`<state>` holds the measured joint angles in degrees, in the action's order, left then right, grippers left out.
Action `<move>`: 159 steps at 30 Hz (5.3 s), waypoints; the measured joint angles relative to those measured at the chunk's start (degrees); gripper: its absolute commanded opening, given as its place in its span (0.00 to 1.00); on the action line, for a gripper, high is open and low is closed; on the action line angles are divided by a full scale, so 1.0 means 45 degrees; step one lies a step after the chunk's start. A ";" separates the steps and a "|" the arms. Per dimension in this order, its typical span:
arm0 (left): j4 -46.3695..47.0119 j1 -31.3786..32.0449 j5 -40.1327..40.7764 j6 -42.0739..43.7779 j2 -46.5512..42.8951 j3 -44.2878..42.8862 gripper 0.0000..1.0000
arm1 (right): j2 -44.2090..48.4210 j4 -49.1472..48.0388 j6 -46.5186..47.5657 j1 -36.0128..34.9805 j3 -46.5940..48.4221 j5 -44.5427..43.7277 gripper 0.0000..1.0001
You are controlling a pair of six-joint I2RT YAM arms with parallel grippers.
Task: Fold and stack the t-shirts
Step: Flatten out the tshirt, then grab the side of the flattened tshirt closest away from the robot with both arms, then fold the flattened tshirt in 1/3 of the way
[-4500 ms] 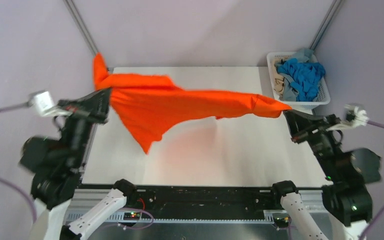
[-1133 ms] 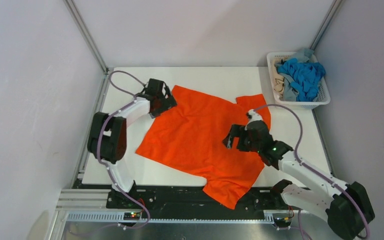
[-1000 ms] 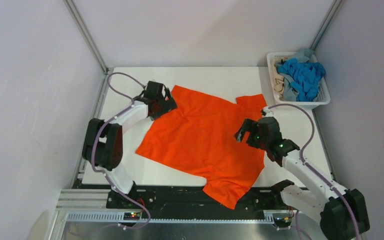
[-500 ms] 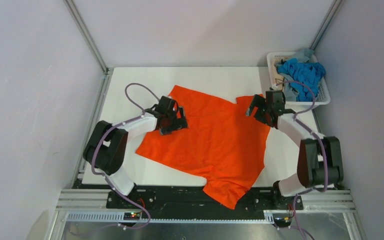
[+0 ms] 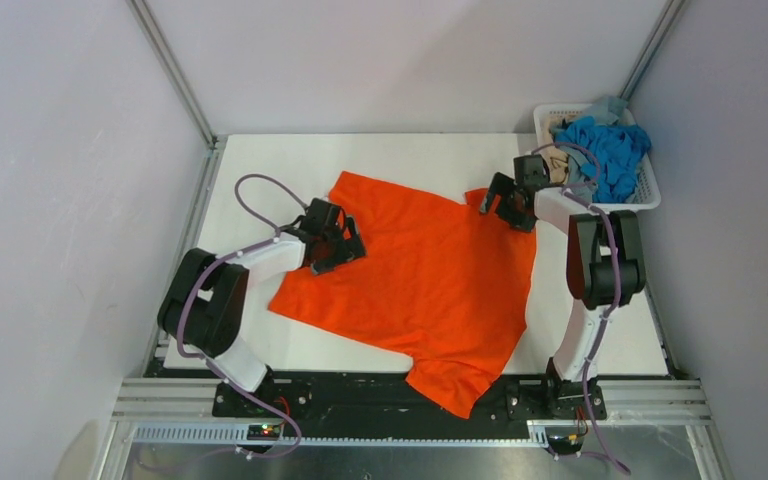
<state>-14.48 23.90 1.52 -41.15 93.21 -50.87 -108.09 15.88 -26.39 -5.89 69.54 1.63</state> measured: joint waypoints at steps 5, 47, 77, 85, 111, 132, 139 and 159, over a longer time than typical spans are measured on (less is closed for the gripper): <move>-0.0015 -0.0223 -0.0034 -0.0219 0.0015 -0.0029 1.00 | -0.1792 0.0821 -0.0015 0.0185 0.2594 0.0500 0.95; -0.3944 -0.1015 0.4143 -0.3303 -0.8213 0.5799 0.63 | 0.9136 0.3186 -0.0209 -0.5022 -0.4901 -0.3138 1.00; -0.2312 -0.1049 0.4935 -0.3643 -0.8247 0.6523 0.00 | 1.0598 0.7174 -0.3031 -1.1783 -0.6645 -0.3337 0.66; -0.2322 -0.1049 0.4915 -0.3628 -0.9117 0.6664 0.00 | 0.9063 0.6081 -0.3507 -1.1356 -0.8262 -0.1880 0.57; -0.4279 -0.1049 0.3925 -0.4619 -1.4226 0.7898 0.00 | 1.1846 0.8257 -0.4308 -1.1623 -0.8325 -0.1195 0.00; -0.2409 -0.1511 0.3954 -0.3497 -0.6382 0.2705 0.00 | 1.0001 0.5226 -0.0272 -0.4595 -0.4852 -0.1875 0.00; -0.2390 -0.2108 0.4284 -0.3351 -0.4537 0.1321 0.00 | 0.8286 0.3371 0.0933 -0.2749 -0.4522 -0.0593 0.00; -0.2288 -0.2458 0.4299 -0.2885 -0.1409 -0.0743 0.99 | 0.2200 0.2025 0.3963 -0.0617 -0.0350 0.1676 0.79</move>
<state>-24.77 12.84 20.86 -54.13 86.87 -54.22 -98.19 24.99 -8.56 -8.67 67.96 9.17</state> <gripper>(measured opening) 0.900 0.543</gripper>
